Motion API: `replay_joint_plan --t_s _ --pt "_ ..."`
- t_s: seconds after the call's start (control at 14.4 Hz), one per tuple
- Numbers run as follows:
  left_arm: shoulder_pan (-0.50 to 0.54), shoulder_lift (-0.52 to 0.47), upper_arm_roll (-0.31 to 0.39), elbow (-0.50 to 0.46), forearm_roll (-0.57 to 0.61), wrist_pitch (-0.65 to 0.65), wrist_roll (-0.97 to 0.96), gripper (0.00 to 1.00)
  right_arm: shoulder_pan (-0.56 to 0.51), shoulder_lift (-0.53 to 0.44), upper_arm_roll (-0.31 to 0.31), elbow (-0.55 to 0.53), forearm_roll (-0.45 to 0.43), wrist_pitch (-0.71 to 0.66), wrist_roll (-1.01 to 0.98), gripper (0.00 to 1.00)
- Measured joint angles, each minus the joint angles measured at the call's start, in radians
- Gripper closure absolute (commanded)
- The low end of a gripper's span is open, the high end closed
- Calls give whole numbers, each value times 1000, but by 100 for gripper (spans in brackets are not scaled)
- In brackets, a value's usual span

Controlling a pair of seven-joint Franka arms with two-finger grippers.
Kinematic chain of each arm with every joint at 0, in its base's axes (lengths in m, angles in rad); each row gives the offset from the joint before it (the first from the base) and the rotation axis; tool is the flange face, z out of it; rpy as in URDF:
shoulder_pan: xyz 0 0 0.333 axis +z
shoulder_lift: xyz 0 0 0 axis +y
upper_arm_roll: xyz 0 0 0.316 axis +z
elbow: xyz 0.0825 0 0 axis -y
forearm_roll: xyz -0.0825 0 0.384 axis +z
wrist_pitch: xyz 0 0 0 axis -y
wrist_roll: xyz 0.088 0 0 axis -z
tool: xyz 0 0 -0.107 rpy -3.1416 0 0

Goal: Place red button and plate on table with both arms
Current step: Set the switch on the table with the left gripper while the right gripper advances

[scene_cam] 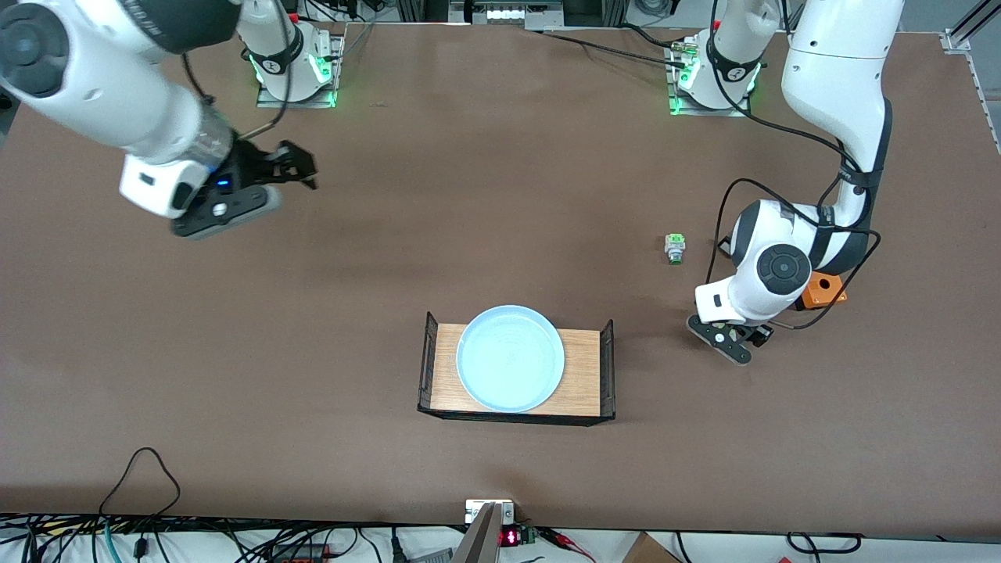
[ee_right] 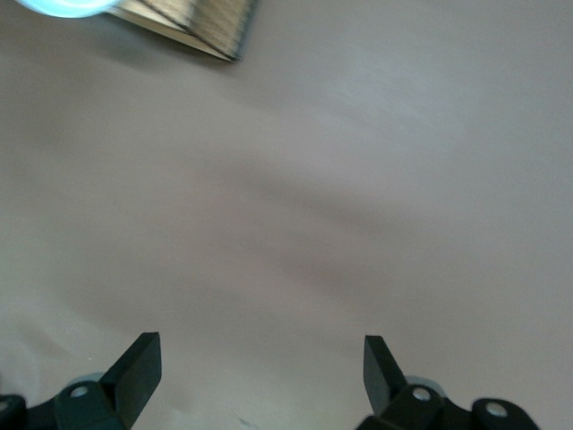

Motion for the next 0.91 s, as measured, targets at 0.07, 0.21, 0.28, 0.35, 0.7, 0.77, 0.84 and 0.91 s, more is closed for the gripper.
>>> replay_joint_plan --t_s 0.07,0.21,0.28,0.35,0.7,0.77,0.84,0.91 --pt "0 -2 -1 4 0 -4 -2 0 41 3 1 0 6 24 4 0" --pt "0 -18 -2 28 -2 -39 -25 0 101 7 3 0 28 52 8 0" --pt "0 -37 -2 47 -3 -79 -51 0 120 11 4 0 48 66 7 0" --pt "0 -61 -2 70 -4 -133 -86 0 136 15 4 0 64 81 4 0" --pt "-4 -172 -25 275 -33 -515 -280 0 233 47 6 1 78 172 -4 0" --pt "-2 -184 -24 320 -55 -575 -290 0 240 56 6 1 78 186 -2 0" --pt "2 -194 -21 363 -67 -629 -297 0 243 66 6 1 78 196 0 0" --pt "10 -204 -18 404 -70 -690 -302 0 244 75 5 1 78 202 0 0"
